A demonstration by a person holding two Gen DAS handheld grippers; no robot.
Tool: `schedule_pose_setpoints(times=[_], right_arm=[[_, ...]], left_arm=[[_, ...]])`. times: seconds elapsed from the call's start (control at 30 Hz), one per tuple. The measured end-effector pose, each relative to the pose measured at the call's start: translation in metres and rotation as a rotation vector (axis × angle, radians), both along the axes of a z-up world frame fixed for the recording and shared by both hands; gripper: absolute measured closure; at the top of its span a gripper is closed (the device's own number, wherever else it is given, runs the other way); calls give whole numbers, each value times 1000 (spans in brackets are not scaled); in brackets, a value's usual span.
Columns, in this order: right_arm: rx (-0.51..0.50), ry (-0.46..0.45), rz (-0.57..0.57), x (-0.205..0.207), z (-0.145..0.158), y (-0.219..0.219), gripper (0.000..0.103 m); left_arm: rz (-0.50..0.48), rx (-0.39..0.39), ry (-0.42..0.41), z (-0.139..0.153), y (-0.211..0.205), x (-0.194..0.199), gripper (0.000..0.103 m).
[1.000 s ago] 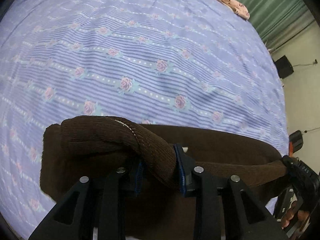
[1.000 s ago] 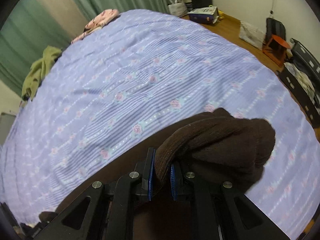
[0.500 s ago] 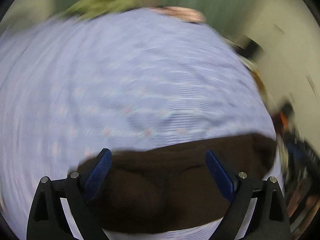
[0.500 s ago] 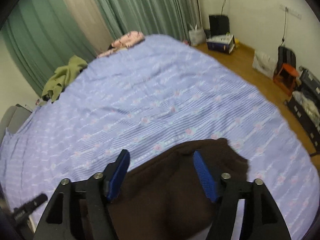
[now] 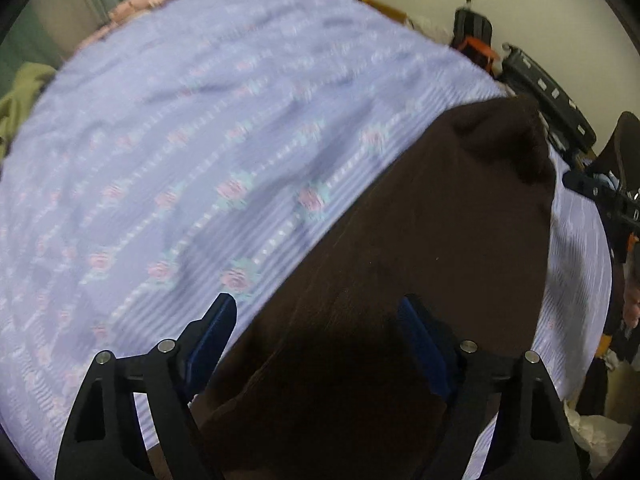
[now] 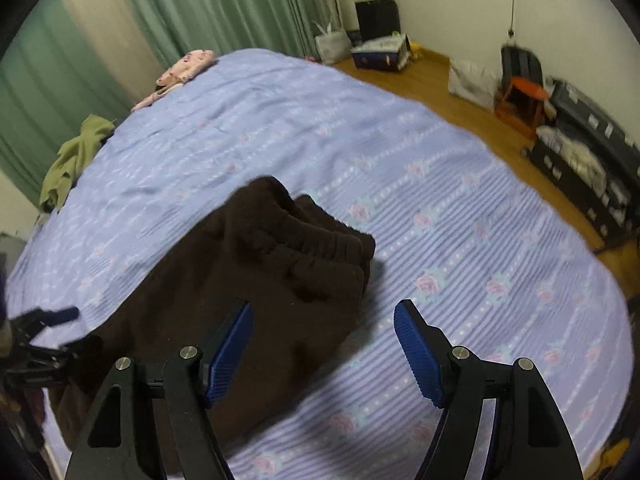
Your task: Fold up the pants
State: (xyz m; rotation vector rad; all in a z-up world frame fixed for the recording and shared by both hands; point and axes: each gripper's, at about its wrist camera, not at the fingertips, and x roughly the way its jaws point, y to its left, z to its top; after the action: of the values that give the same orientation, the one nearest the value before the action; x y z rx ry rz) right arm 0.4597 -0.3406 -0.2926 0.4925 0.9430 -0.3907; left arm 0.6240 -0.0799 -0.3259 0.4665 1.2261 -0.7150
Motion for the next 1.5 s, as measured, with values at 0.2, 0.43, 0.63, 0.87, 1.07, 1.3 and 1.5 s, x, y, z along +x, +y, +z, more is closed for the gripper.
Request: schedule_pose_setpoints(times=[0.2,0.43,0.63,0.87,1.07,1.3,1.5], right_arm=[[28,-15,0,26,-20,-11,31],[-22,16,-70,51,-23,-28,63],[-115,97,-68,61,-21,-20,51],[-358,-87,59,15,73,51,19],[-270,-120,292,-27,79,127,19],[-73,3,456,-64,37,176,21],[-5,75,491,-86,6,186,36]], left_arm=[[-9,-25,113,-30,-3,7,82],[94,-139,104,-25,0,27,87],[196,-123,146,-26,8,36,62],[248,-228,-136,82,86,-28,29],[356,-97,-252,92,174,-112,28],[99,9,-355,59,147,-205,28],[-137,79,-420,19,88,-215,29]])
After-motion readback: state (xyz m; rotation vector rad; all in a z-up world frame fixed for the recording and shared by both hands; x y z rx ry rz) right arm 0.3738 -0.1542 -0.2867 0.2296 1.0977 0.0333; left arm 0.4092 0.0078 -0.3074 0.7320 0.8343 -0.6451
